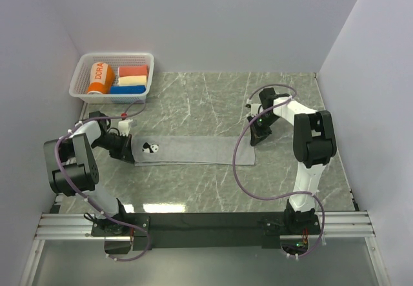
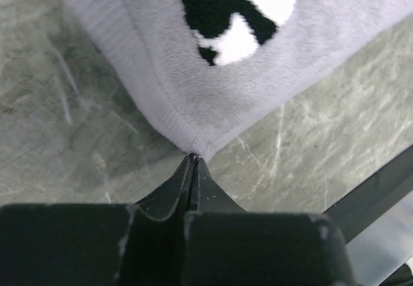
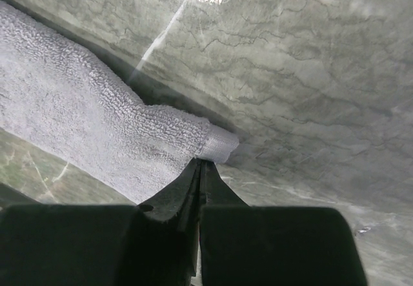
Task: Roll the towels
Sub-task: Fold the towel
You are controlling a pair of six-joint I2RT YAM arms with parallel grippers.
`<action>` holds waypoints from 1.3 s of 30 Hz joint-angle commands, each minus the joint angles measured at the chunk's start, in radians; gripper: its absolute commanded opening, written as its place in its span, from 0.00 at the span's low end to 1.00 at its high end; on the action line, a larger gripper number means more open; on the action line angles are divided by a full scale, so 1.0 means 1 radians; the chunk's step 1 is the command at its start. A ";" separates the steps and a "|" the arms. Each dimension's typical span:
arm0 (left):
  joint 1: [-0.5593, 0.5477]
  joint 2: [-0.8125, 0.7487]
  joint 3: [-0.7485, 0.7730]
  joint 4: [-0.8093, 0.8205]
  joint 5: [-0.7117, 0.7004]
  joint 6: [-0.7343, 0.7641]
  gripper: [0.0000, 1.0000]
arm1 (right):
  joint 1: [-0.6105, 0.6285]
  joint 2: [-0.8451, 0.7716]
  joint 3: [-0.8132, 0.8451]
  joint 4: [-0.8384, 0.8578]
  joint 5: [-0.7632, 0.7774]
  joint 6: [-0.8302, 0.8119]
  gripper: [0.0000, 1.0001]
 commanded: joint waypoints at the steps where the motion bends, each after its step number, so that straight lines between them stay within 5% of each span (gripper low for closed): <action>1: 0.002 -0.045 0.038 -0.071 0.068 0.090 0.01 | -0.017 -0.024 0.036 0.011 -0.034 0.021 0.00; 9: 0.001 -0.080 0.023 -0.103 0.010 0.171 0.02 | -0.040 0.011 0.097 0.037 0.041 0.050 0.00; 15: 0.001 -0.105 0.021 -0.105 0.044 0.170 0.22 | -0.057 0.018 0.117 0.017 0.023 0.051 0.02; 24: 0.002 -0.166 0.047 -0.056 0.113 0.119 0.30 | -0.083 -0.059 0.049 -0.028 0.026 0.071 0.45; 39: 0.001 -0.195 0.058 -0.013 0.091 0.082 0.45 | 0.012 0.005 -0.002 0.012 0.110 0.124 0.42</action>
